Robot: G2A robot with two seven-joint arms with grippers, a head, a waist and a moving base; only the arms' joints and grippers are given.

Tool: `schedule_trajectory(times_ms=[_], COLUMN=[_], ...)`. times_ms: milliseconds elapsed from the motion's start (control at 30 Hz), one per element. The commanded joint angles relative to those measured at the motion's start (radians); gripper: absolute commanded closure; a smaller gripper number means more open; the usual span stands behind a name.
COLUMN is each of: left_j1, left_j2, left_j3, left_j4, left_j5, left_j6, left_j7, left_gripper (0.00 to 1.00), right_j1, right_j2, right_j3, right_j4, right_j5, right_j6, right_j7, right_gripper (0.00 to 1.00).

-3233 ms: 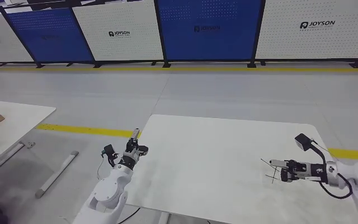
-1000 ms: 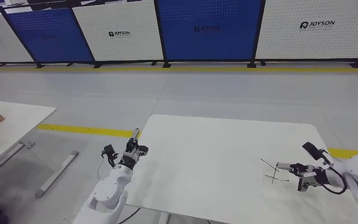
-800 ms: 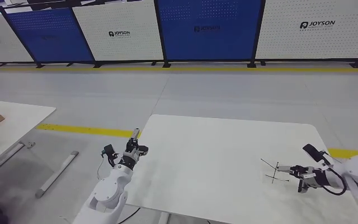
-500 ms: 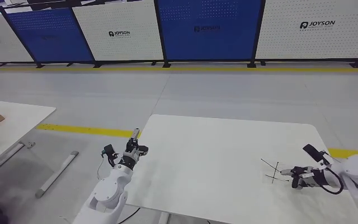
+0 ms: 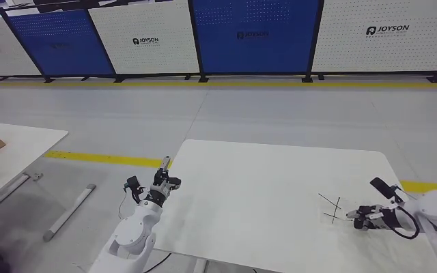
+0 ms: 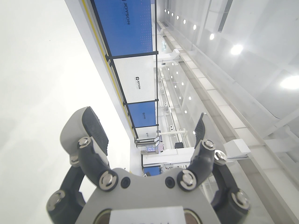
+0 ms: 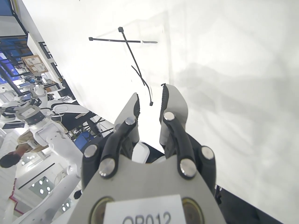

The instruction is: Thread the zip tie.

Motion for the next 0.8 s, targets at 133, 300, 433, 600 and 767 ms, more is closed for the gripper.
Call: schedule_trajectory(times_ms=[133, 300, 433, 600, 767], left_j1=[0.000, 0.000, 0.000, 0.000, 0.000], left_j2=[0.000, 0.000, 0.000, 0.000, 0.000], left_j3=[0.000, 0.000, 0.000, 0.000, 0.000], left_j4=[0.000, 0.000, 0.000, 0.000, 0.000], left_j5=[0.000, 0.000, 0.000, 0.000, 0.000], left_j6=[0.000, 0.000, 0.000, 0.000, 0.000], left_j7=[0.000, 0.000, 0.000, 0.000, 0.000], left_gripper=[0.00, 0.00, 0.00, 0.00, 0.00], right_j1=[-0.012, -0.010, -0.006, -0.004, -0.003], right_j2=[-0.002, -0.007, -0.011, -0.017, -0.023], right_j3=[0.014, 0.019, 0.021, 0.025, 0.031], right_j4=[-0.011, -0.007, -0.002, 0.002, 0.004], right_j5=[-0.012, -0.021, -0.030, -0.040, -0.048], right_j6=[0.000, 0.000, 0.000, 0.000, 0.000], right_j7=[0.005, 0.012, 0.019, 0.024, 0.028], right_gripper=[0.81, 0.84, 0.85, 0.87, 1.00])
